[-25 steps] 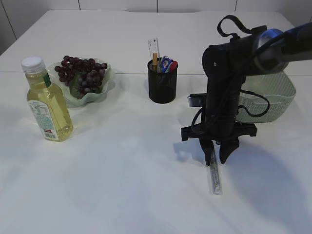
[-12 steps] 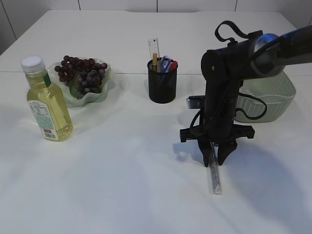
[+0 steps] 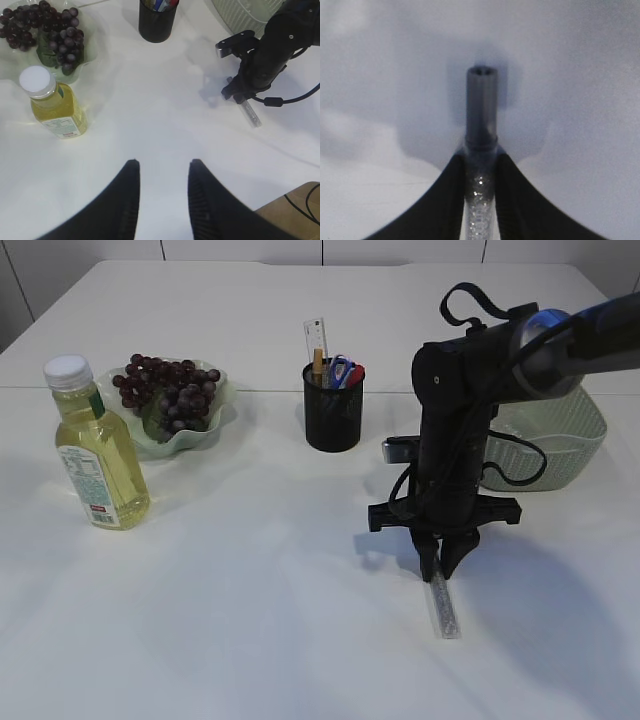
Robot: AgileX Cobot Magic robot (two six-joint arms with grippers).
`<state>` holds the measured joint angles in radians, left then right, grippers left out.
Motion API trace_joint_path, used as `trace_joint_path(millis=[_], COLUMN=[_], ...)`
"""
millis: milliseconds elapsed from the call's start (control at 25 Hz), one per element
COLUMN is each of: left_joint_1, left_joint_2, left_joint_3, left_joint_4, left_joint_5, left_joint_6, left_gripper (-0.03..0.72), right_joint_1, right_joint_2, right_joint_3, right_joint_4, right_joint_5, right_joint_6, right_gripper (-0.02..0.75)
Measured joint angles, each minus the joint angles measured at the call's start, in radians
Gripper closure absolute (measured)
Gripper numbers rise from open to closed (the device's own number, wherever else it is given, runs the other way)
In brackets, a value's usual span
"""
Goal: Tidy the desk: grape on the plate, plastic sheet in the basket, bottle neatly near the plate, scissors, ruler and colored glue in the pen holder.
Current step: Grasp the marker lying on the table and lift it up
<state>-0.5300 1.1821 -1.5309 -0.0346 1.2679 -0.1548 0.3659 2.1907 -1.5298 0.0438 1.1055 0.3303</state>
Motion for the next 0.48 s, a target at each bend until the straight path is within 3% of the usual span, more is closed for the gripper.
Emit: trace_joint_path(millis=[480], left_joint_1=[0.000], left_joint_2=[0.000], left_joint_3=[0.000], left_joint_4=[-0.008], left_joint_5=[0.000], left_joint_6=[0.000], left_gripper=[0.446], right_joint_1=[0.000], right_joint_2=[0.000], right_joint_3=[0.000], right_joint_4=[0.000], right_joint_5=[0.000], right_joint_6=[-0.106], right_gripper=[0.563])
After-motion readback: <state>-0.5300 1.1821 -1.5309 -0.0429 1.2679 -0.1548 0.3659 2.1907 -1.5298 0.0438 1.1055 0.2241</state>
